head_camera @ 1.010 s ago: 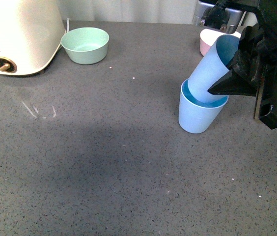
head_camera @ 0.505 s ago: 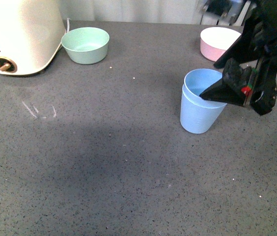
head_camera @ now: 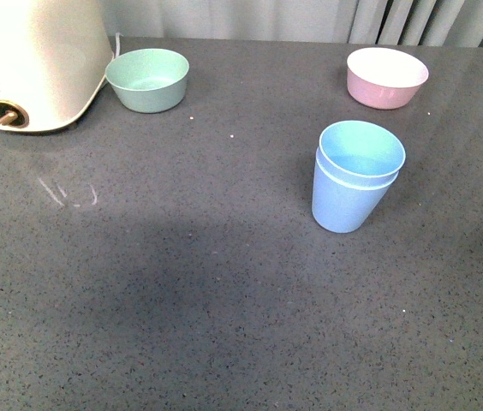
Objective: Stack blue cups with both arms
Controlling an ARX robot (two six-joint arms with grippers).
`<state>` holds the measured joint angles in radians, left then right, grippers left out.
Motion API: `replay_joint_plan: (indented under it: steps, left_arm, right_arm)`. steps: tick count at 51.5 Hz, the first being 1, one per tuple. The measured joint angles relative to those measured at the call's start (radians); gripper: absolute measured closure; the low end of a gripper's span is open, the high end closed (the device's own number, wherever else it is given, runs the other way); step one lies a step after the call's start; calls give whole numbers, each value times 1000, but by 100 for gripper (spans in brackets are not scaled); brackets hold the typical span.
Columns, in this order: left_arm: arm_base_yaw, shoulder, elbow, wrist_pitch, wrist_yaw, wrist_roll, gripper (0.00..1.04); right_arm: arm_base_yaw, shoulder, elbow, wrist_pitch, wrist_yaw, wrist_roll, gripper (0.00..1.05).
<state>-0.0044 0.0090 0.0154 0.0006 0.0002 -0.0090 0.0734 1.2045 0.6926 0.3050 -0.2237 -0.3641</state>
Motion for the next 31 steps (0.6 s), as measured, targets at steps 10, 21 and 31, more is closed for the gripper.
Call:
replay_joint_plan:
  steps: [10,21,31]
  left_arm:
    - [0,0,0,0,0,0,9]
    - [0,0,0,0,0,0,9]
    - [0,0,0,0,0,0,9]
  right_arm:
    - [0,-92,-263,370,292,299,52]
    - [-66,-218,-423,398,231,348,92]
    - [-71,-335,-522,386,224,353,103]
